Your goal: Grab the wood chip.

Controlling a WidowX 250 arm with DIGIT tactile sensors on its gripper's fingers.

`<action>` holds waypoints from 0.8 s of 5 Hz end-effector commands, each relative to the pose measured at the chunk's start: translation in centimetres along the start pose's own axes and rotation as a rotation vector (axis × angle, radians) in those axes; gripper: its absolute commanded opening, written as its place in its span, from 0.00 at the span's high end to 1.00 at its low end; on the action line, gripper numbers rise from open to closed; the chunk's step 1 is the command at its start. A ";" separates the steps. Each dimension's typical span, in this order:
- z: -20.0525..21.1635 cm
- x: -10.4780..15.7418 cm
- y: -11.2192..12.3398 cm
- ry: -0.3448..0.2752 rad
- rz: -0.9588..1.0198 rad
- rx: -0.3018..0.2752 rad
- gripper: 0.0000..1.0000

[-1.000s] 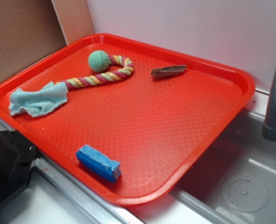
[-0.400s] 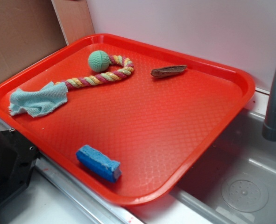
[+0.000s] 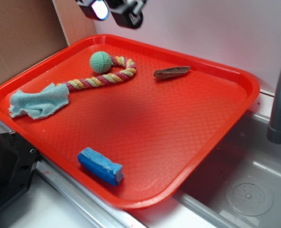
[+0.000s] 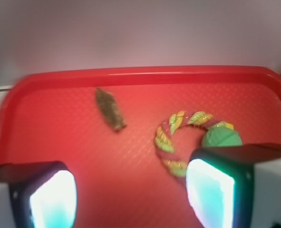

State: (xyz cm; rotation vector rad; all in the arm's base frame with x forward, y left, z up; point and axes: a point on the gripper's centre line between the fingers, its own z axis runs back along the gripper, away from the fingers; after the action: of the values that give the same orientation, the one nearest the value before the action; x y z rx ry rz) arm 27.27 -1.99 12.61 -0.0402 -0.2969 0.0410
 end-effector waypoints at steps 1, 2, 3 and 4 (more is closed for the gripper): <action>-4.5 3.5 -3.1 -0.025 -0.166 0.009 0.00; -7.1 4.2 -3.7 0.031 -0.243 0.023 0.00; -8.5 4.3 -3.6 0.071 -0.250 0.021 0.00; -9.8 4.2 -3.7 0.103 -0.254 0.042 0.27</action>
State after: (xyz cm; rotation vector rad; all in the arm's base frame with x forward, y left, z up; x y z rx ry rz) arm 33.24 -4.86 2.60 0.0378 -0.1285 -0.1907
